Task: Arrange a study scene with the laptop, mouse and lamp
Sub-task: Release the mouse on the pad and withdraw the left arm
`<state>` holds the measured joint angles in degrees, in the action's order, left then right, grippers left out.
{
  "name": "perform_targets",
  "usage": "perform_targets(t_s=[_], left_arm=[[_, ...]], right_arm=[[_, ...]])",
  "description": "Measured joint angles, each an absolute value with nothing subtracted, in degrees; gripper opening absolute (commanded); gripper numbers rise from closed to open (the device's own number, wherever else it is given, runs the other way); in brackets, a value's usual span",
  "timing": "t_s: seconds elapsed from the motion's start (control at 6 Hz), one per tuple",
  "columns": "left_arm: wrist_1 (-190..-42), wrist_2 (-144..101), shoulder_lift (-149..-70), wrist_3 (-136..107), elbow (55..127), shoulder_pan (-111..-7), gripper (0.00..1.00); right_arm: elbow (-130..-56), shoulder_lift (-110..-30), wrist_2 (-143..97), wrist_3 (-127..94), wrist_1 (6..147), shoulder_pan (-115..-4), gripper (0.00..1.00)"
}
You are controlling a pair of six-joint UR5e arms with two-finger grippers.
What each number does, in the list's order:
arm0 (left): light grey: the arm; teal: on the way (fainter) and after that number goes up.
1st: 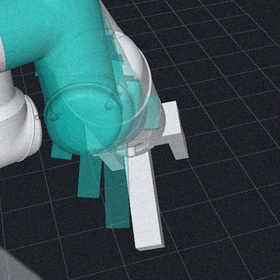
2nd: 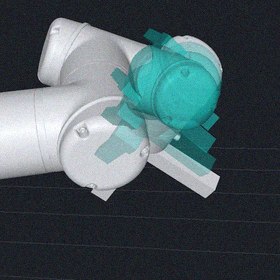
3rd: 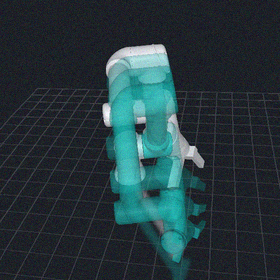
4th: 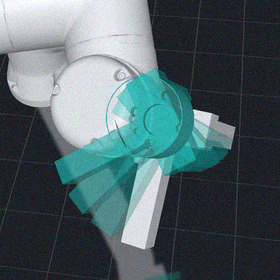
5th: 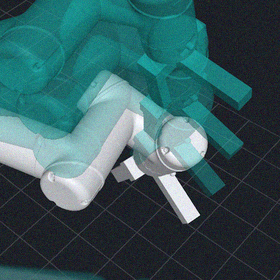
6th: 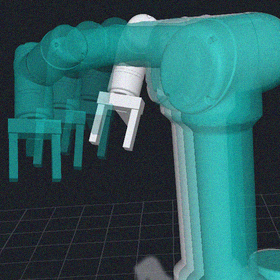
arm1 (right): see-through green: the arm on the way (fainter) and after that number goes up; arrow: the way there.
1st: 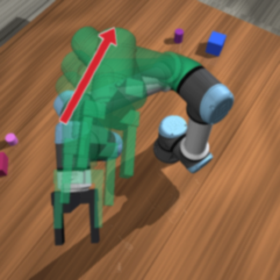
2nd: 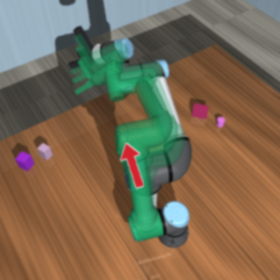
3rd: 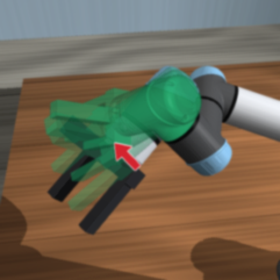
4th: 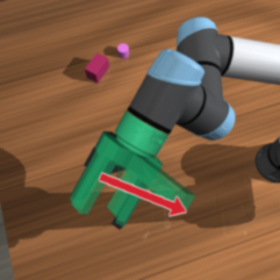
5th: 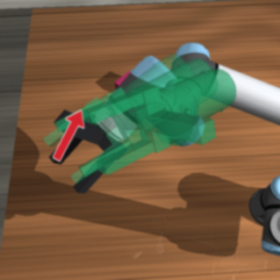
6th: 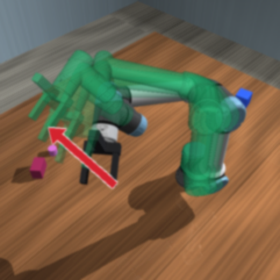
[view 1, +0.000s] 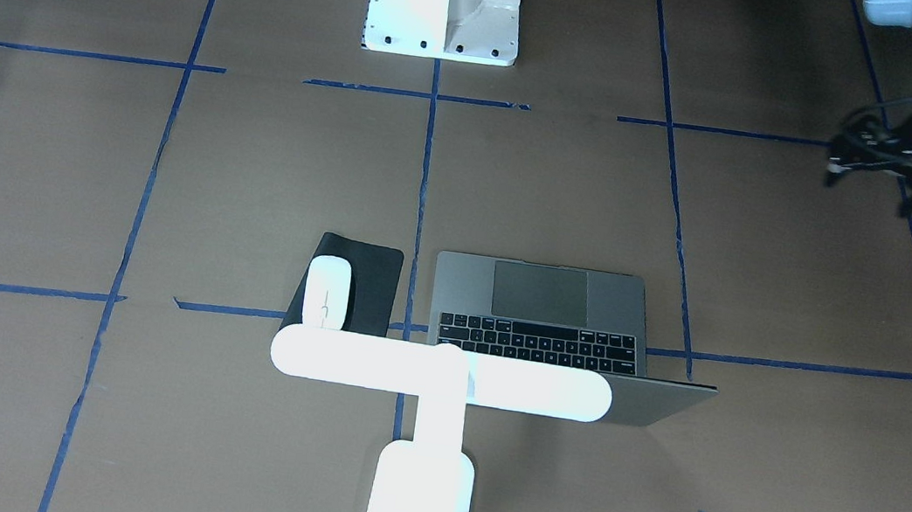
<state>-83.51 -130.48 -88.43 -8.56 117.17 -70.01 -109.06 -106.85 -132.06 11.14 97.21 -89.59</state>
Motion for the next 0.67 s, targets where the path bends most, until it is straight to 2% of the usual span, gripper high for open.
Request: perform_targets(t_s=[0.33,0.67], left_arm=[[-83.4,-131.4,-81.2,6.1,112.8,-81.9,1.00],[-83.5,-132.0,-76.1,10.2,108.6,-88.6,1.00]], right_arm=[[-109.2,-106.7,-132.2,10.6,97.2,-89.7,1.00],[-109.3,-106.6,-132.3,10.5,97.2,-89.7,1.00]])
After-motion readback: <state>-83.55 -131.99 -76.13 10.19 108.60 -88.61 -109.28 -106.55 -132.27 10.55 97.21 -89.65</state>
